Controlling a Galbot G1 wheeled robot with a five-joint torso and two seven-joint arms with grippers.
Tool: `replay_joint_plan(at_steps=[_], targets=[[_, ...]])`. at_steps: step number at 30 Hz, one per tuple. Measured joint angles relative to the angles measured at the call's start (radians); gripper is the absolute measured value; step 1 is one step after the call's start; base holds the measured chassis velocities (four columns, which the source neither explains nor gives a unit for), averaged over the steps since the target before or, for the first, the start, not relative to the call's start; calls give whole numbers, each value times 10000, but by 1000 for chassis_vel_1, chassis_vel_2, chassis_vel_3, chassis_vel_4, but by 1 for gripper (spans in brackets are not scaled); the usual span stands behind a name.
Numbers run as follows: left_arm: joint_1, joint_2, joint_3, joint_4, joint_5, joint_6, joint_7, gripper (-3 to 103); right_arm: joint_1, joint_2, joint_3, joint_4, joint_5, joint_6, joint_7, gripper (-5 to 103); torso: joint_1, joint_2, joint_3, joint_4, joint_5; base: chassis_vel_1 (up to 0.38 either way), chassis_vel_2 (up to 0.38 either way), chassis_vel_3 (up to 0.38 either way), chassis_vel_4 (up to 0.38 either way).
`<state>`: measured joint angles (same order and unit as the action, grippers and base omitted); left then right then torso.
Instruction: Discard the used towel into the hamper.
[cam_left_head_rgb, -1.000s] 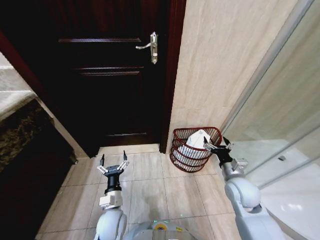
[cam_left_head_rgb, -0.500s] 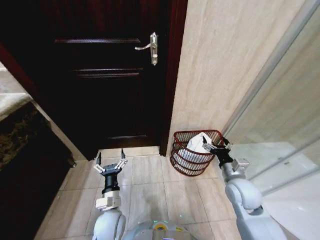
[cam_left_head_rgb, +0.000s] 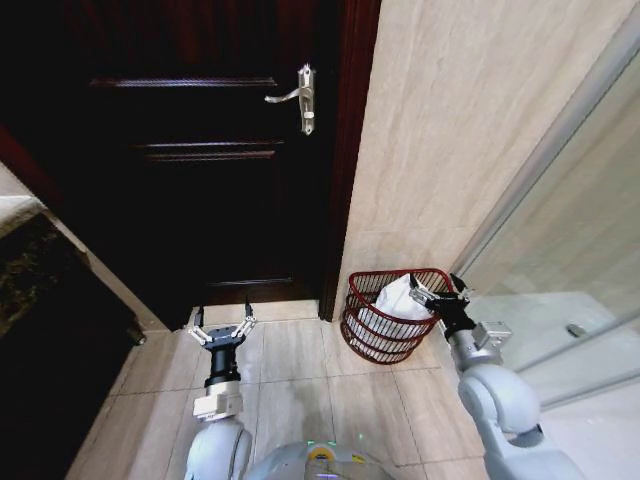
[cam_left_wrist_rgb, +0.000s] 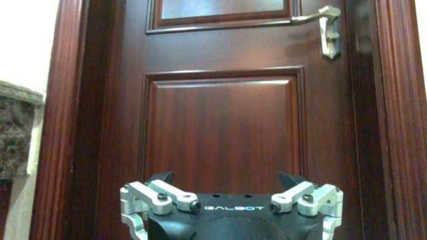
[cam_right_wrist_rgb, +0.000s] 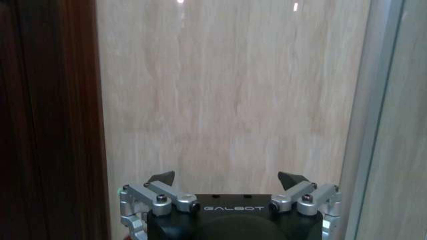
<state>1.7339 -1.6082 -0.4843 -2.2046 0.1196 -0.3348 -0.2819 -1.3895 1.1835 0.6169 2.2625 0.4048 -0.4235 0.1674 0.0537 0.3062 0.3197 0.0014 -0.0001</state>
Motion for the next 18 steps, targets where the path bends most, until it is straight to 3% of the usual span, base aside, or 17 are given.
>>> replay_joint_plan(at_steps=[2, 3, 5, 6, 9, 14, 18], targets=[[25, 0, -35, -160, -65, -103, -143, 100, 633, -474, -113, -664, 1032, -779, 21, 100, 0, 0, 0, -2, 2, 0, 0, 0, 0], [25, 0, -35, -160, -65, -103, -143, 100, 633, -474, -113, -664, 1032, -779, 21, 100, 0, 0, 0, -2, 2, 0, 0, 0, 0], [111, 9, -78, -412, -85, -155, -174, 100, 1555, -1039, -376, -1450, 1860, -1610, 48, 100, 0, 0, 1, 3, 5, 0, 0, 0, 0], [111, 9, -78, -412, -85, -155, -174, 100, 1555, -1039, -376, -1450, 1860, -1610, 48, 100, 0, 0, 1, 3, 5, 0, 0, 0, 0], [275, 0, -165, -790, -102, -187, -184, 100, 2837, -1672, -853, -2420, 2618, -2521, 194, 100, 1, 0, 3, 5, 0, 0, 0, 0, 0], [449, 0, -229, -989, -122, -170, -190, 100, 3172, -1803, -1044, -2808, 3046, -2871, 462, 100, 1, 0, 2, 2, 2, 0, 0, 0, 0], [495, 0, -418, -1016, -184, -11, -171, 100, 3410, -2042, -1343, -3261, 3698, -3125, 1144, 100, 1, 0, 2, 0, 3, 0, 0, 0, 0]])
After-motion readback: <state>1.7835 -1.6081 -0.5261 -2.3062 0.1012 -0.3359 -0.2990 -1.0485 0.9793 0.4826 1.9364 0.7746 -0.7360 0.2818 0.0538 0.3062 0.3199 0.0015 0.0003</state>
